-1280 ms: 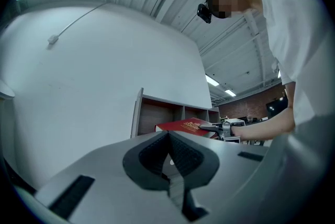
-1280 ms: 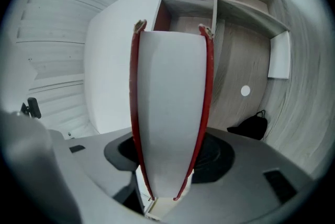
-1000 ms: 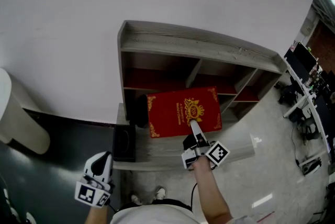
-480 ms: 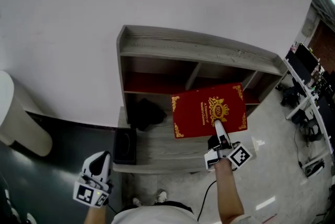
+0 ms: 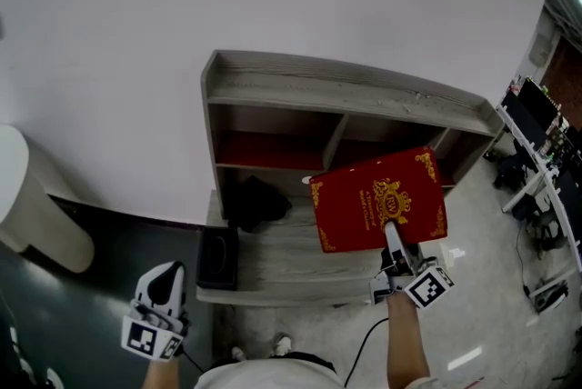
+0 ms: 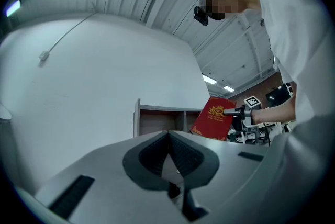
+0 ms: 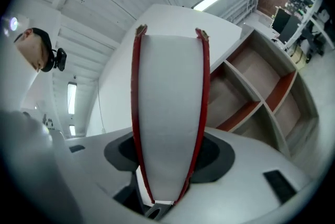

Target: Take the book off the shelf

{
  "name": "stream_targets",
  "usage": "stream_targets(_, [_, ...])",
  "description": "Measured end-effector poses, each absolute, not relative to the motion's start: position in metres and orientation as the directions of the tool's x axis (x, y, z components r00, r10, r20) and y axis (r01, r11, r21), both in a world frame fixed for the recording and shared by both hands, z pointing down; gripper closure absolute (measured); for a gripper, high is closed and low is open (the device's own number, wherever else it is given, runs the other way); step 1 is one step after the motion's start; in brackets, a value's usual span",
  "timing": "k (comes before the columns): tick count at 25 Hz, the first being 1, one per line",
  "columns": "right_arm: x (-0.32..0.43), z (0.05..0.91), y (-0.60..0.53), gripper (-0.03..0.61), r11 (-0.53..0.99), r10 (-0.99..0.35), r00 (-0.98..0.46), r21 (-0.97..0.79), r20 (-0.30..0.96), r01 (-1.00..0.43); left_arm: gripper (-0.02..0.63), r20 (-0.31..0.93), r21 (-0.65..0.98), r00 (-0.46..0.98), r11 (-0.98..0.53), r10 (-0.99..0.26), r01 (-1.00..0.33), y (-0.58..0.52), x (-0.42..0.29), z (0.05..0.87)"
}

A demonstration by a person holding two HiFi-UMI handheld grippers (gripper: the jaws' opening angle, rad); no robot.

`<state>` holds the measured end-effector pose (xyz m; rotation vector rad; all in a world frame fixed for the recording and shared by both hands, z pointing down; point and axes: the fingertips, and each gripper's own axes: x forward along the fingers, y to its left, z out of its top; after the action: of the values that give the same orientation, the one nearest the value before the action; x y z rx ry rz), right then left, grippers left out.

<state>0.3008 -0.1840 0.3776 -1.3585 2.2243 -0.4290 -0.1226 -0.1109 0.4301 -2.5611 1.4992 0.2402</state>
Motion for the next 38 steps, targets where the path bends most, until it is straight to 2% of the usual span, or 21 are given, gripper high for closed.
stream_targets(13, [0.292,0.38,-0.174,0.331,0.466,-0.884,-0.427,-0.299,-0.189,-0.833,0.597,-0.205,-0.104,0.462,-0.45,-0.863,-0.887,-0.113,-0.115,0.421])
stream_targets(18, [0.293,0.395,-0.156,0.331,0.456,-0.89,-0.427,-0.282,-0.161,-0.844,0.597,-0.168,-0.102,0.433,-0.421,-0.886,-0.901,-0.113,-0.119,0.431])
stream_targets(30, [0.285,0.422,-0.122,0.331,0.43,-0.902,-0.429,-0.167,-0.046,-0.887,0.597,-0.179,-0.134,0.393,-0.374,-0.902,-0.918,-0.119,-0.121,0.425])
stream_targets(38, [0.282,0.417,-0.116,0.331,0.422,-0.906,-0.421,-0.119,-0.035,-0.899,0.597,-0.172,-0.131,0.395,-0.376,-0.903,-0.917,-0.116,-0.121,0.429])
